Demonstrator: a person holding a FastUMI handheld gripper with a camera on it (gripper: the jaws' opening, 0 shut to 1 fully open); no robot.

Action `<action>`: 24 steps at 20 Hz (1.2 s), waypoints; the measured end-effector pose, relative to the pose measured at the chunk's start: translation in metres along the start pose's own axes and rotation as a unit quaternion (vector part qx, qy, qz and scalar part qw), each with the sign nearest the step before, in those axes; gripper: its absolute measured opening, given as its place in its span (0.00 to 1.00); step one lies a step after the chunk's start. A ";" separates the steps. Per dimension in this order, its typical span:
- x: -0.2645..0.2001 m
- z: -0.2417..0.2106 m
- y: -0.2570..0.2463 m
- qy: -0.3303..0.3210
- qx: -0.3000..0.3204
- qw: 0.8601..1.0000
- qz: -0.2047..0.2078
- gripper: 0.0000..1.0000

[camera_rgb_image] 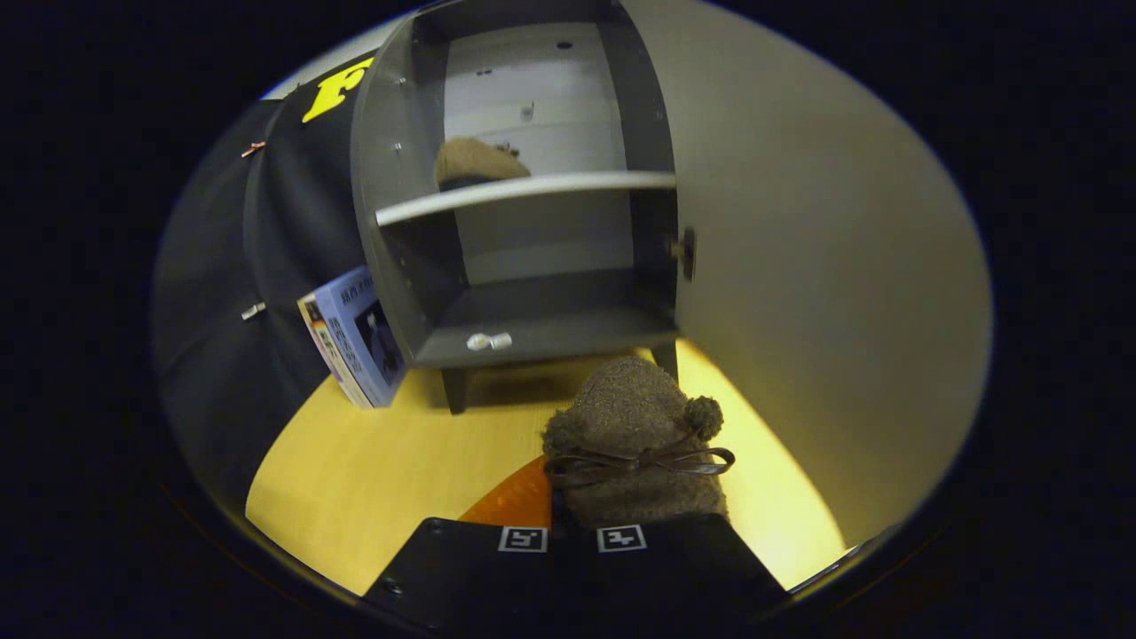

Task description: Open the shoe cabinet door, grab the shoes and put them into the shoe cabinet, then close the shoe cabinet door.

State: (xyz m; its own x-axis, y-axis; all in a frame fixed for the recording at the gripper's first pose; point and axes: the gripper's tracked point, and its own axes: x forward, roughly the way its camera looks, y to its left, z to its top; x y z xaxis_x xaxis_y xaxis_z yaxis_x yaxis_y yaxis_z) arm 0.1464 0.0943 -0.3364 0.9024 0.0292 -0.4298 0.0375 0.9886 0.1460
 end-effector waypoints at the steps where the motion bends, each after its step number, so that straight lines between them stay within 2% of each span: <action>1: -0.009 0.025 0.004 -0.014 -0.001 1.000 0.003 0.06; 3: -0.020 0.070 0.011 -0.037 -0.008 0.999 0.006 0.06; 7: -0.024 0.148 0.022 -0.038 0.006 0.999 0.017 0.06; 9: -0.013 0.191 0.030 -0.054 0.020 0.998 0.021 0.06; 14: 0.046 0.277 0.043 -0.075 -0.008 0.997 0.027 0.05; 18: 0.116 0.309 0.047 -0.066 -0.027 0.997 0.019 0.05; 24: 0.216 0.322 0.045 -0.037 -0.047 0.998 -0.001 0.05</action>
State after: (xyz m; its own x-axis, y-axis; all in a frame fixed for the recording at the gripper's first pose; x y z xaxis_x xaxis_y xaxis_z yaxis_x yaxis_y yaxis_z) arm 0.4809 0.0976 -0.1358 0.9317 0.0190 -0.3628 0.0026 0.9983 0.0590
